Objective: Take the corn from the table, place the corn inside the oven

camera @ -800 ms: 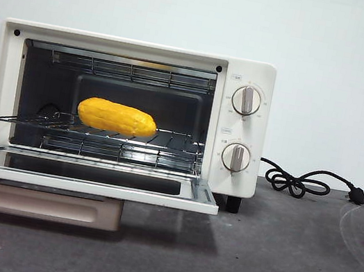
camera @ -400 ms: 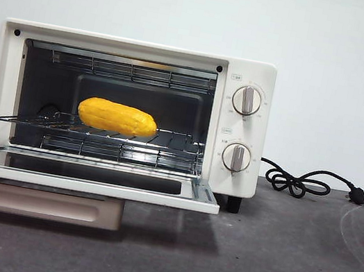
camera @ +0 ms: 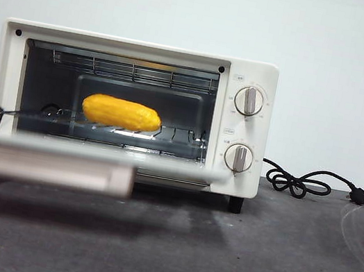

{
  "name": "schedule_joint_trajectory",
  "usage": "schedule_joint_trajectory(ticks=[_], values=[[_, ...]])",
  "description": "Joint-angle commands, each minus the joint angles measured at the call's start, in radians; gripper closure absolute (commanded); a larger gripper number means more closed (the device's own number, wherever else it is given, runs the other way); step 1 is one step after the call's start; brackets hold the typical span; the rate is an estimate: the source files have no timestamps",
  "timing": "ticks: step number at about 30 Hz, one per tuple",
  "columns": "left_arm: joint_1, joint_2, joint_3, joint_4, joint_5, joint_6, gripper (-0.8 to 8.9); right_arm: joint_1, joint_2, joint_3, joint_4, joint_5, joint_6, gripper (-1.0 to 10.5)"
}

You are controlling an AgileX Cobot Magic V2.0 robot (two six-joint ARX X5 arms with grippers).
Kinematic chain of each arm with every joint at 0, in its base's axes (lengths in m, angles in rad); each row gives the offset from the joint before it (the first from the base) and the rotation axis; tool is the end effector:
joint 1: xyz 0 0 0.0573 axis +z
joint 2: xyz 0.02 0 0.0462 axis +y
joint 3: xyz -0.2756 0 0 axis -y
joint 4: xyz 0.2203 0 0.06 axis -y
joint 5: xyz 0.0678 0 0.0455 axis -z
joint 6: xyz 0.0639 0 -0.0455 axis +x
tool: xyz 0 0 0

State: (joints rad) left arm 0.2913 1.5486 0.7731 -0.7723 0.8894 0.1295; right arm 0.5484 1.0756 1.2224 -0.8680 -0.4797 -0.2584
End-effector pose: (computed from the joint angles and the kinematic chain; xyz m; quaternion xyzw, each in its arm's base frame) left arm 0.2208 0.0144 0.1596 -0.3440 0.5658 -0.2478 0.7072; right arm 0.1482 0.1251 0.3554 -0.1170 0.2904 0.5017 0.8064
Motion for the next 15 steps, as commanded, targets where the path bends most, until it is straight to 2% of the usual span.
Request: schedule_joint_trajectory(ticks=[1,5,15], values=[[-0.002,-0.003,0.027,-0.007,0.180,0.009,8.22,-0.001,0.001,-0.010,0.000,-0.006,-0.007,9.6],[0.000,-0.016,0.060,-0.013,0.248,0.005,8.22,-0.001,0.001,-0.010,-0.001,-0.005,-0.007,9.6],[0.000,-0.074,0.233,-0.010,0.327,-0.070,8.22,-0.001,0.001,-0.010,0.002,-0.003,-0.007,9.6]])
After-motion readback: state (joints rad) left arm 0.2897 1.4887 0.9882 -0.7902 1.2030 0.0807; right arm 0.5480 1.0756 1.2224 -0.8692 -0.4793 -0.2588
